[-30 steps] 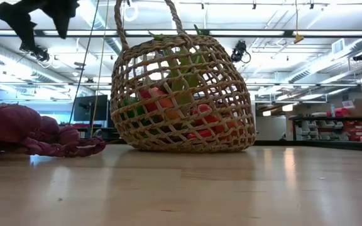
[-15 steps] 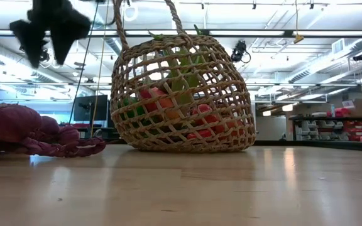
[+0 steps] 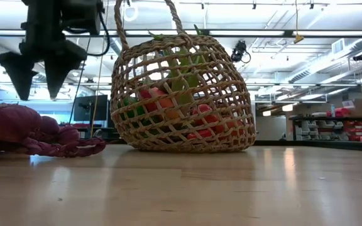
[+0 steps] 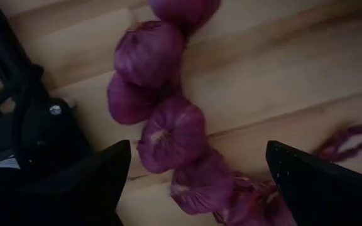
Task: Build produce basket
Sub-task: Put the purple garlic into the brown basket
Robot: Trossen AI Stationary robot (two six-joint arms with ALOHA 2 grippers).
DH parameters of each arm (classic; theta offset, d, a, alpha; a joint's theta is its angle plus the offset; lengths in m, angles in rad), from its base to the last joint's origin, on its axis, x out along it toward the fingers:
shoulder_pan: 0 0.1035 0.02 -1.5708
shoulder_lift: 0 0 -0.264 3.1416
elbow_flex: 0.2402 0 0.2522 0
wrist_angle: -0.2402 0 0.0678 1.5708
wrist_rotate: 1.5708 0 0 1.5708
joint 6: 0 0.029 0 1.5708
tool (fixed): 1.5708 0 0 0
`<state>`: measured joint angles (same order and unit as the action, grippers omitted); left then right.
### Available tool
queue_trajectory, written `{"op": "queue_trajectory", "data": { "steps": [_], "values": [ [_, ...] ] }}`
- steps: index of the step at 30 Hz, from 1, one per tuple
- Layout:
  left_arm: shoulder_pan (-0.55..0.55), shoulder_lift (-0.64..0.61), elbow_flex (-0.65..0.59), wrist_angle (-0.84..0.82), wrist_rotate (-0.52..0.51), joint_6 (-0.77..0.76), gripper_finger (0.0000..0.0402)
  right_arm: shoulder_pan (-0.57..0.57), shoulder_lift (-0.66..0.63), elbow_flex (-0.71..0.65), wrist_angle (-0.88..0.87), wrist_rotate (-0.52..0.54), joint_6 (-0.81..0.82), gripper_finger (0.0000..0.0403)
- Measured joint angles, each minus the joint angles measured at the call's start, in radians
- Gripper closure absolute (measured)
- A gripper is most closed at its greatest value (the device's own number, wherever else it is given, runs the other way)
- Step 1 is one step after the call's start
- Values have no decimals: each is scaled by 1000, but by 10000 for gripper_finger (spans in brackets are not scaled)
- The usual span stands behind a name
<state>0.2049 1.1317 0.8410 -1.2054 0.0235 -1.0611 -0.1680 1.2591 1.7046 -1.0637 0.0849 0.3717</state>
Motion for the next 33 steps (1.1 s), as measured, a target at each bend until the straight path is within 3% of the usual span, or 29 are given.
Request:
{"op": "queue_trajectory", "data": {
  "steps": [8, 17, 33],
  "values": [
    [46, 0, -71, 37, 3, -6, 26, 0, 0, 0, 0, 0, 4, 184],
    [52, 0, -181, 101, 81, -31, 26, 0, 0, 0, 0, 29, 4, 184],
    [52, 0, -250, 201, 86, -80, 26, -27, 1, -9, 38, 58, 4, 184]
  ]
}}
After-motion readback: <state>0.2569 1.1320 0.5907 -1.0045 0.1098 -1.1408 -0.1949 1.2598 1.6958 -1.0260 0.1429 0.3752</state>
